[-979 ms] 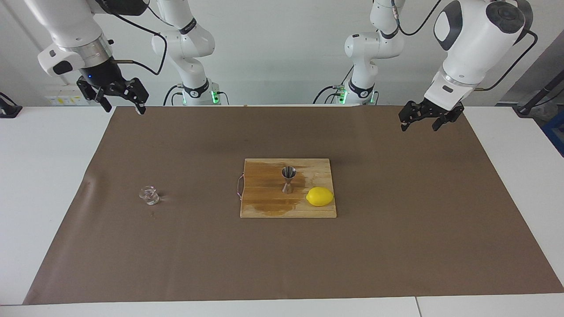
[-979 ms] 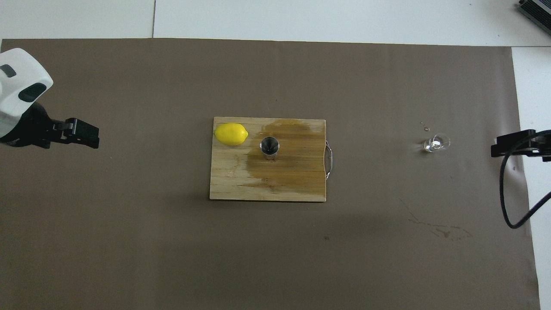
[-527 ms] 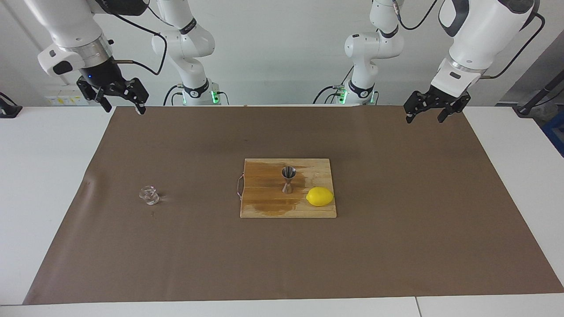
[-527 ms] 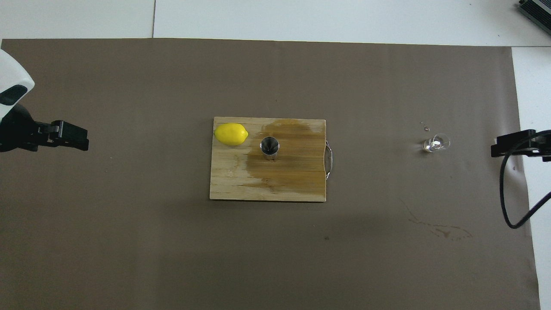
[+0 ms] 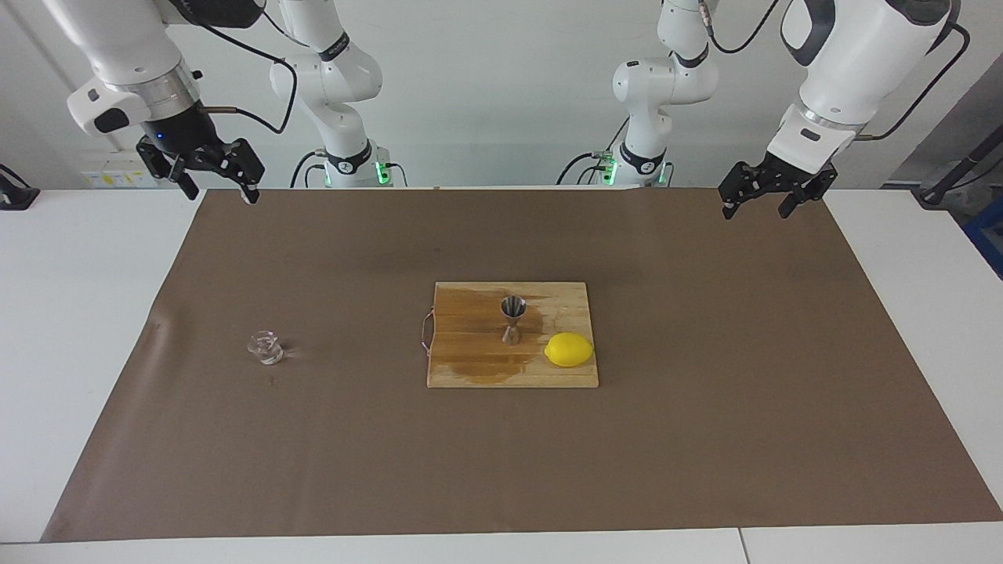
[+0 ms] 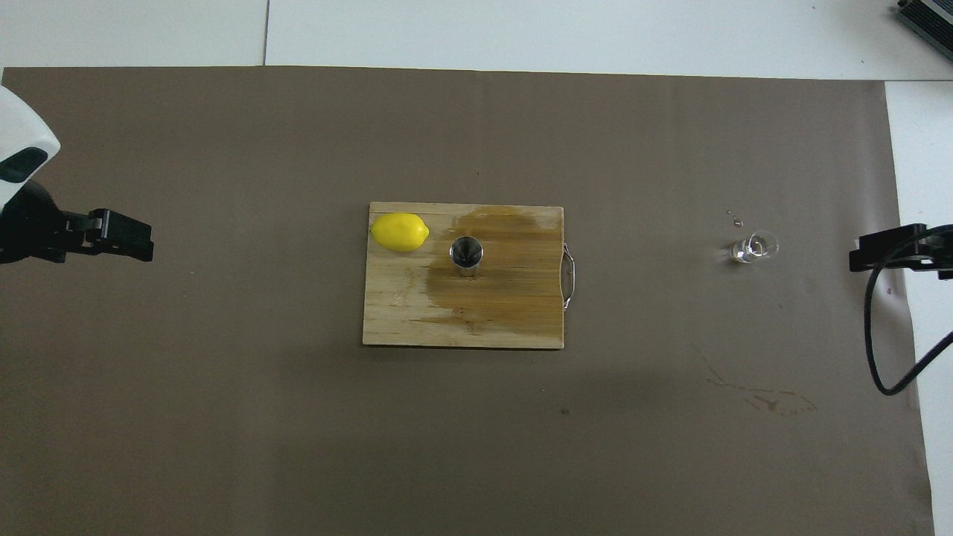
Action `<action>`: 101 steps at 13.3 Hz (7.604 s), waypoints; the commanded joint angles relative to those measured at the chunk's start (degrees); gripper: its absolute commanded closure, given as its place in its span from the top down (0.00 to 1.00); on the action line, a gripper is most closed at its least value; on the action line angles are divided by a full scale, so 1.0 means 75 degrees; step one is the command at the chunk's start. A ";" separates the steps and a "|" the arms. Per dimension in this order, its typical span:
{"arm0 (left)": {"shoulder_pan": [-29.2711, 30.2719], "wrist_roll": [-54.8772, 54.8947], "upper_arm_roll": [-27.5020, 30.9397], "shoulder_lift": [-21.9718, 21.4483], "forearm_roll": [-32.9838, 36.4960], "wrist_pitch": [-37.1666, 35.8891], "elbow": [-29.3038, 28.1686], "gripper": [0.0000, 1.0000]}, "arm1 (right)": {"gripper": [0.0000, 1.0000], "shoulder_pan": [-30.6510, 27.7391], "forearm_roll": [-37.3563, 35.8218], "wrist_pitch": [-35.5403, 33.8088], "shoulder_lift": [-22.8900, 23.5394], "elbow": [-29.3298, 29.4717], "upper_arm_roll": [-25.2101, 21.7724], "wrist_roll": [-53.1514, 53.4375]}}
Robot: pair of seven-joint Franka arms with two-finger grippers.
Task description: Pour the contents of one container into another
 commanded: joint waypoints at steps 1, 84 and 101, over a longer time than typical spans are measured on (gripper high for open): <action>-0.0030 -0.0068 0.0024 -0.0128 0.0124 -0.0104 -0.0091 1.00 | 1.00 0.0006 0.0143 0.0104 -0.0170 -0.0201 -0.0008 0.0073; -0.0030 -0.0068 0.0024 -0.0139 0.0124 -0.0104 -0.0091 1.00 | 0.84 -0.4963 0.5744 0.1650 0.5302 -0.0412 0.2277 -1.6649; -0.0030 -0.0068 0.0024 -0.0139 0.0124 -0.0116 -0.0091 1.00 | 0.27 -0.4939 0.5838 0.1826 0.5244 -0.0144 0.2476 -1.6976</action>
